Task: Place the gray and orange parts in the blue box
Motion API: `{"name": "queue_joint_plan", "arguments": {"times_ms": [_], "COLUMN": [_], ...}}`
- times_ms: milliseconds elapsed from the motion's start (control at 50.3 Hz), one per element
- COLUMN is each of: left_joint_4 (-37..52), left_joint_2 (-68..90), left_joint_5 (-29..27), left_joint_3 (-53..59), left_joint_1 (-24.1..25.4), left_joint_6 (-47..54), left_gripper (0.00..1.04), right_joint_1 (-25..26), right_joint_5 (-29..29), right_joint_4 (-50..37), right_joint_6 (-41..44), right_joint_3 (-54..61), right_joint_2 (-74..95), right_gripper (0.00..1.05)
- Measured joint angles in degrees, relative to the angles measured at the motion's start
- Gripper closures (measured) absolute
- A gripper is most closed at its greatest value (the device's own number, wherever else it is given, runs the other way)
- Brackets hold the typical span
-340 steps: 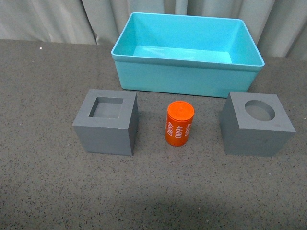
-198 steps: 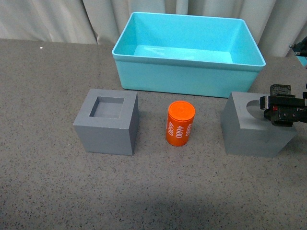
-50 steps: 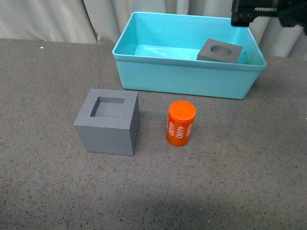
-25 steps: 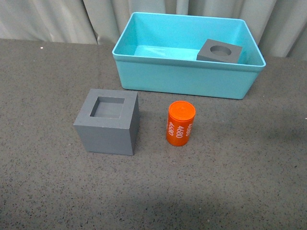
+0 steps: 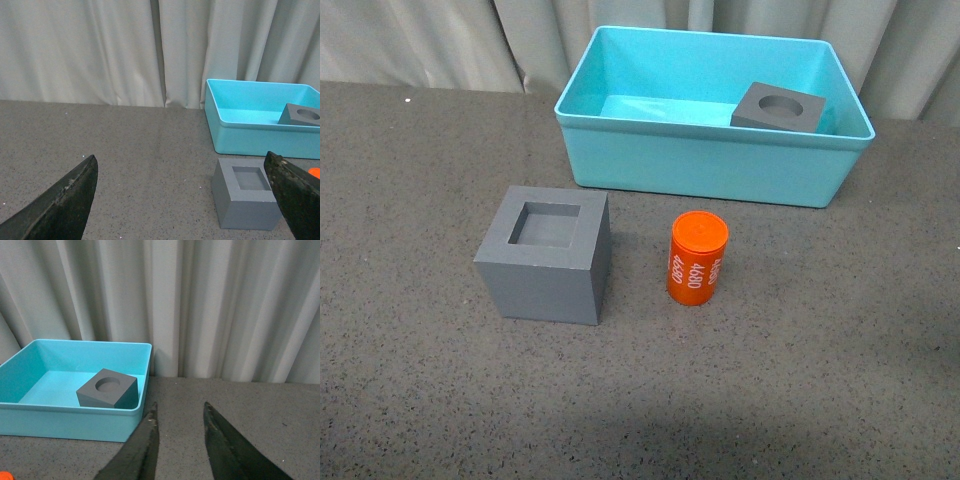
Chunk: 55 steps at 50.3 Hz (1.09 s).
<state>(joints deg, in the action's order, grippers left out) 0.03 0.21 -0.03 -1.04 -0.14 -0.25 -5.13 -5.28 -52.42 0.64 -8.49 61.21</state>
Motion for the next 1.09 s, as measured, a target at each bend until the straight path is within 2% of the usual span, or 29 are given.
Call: {"name": "queue_joint_plan", "arguments": {"times_ms": [119,159,199,219,239,259,298,378,458,597,696,855,1094], "left_joint_4": [0.0,-0.61,-6.62,-8.07,-10.88,-11.1,-9.4,-3.76,3.54,11.21,13.44,15.28,16.9], "left_joint_2": [0.0,0.46,3.87,5.25,10.1,13.29,19.47,28.24,38.27,55.04,71.25,85.31,97.59], "left_joint_5": [0.02,-1.64,-10.51,-11.58,-18.64,-21.44,-23.02,-21.68,-17.22,-9.86,-5.09,-2.78,-1.55], "left_joint_3": [0.0,-0.22,-2.47,-3.17,-5.03,-5.84,-6.91,-8.46,-11.32,-17.94,-24.46,-31.65,-38.95], "left_joint_1": [0.0,-0.44,-3.21,-3.89,-5.22,-5.53,-5.09,-3.89,-3.1,-3.17,-5.31,-8.55,-12.26], "left_joint_6": [-0.02,-0.68,-4.04,-4.52,-7.32,-9.31,-11.56,-13.94,-15.21,-16.76,-18.05,-18.27,-18.1], "left_gripper": [0.07,0.07,0.07,0.07,0.07,0.07,0.07,0.07,0.07,0.07,0.07,0.07,0.07], "right_joint_1": [0.07,0.09,0.09,0.09,0.09,0.11,0.13,0.11,0.11,0.11,0.11,0.11,0.11], "right_joint_5": [0.04,0.04,0.07,0.11,0.15,0.15,0.13,0.22,0.24,0.2,0.2,0.22,0.22], "right_joint_4": [0.0,0.02,0.02,0.04,0.04,0.04,0.04,0.04,0.04,0.04,0.04,0.04,0.04], "right_joint_6": [0.0,0.0,0.0,0.0,0.0,0.0,0.0,0.0,-0.04,-0.09,-0.09,-0.11,-0.09], "right_joint_3": [0.0,0.0,0.0,0.0,0.02,0.04,0.04,0.07,0.07,0.09,0.09,0.09,0.09], "right_joint_2": [-0.13,-0.13,-0.13,-0.13,-0.13,-0.15,-0.26,-0.22,-0.13,-0.15,-0.15,-0.15,-0.15], "right_gripper": [0.6,0.54,0.47,0.45,0.4,0.36,0.29,0.19,0.08,0.1,0.1,0.1,0.1]}}
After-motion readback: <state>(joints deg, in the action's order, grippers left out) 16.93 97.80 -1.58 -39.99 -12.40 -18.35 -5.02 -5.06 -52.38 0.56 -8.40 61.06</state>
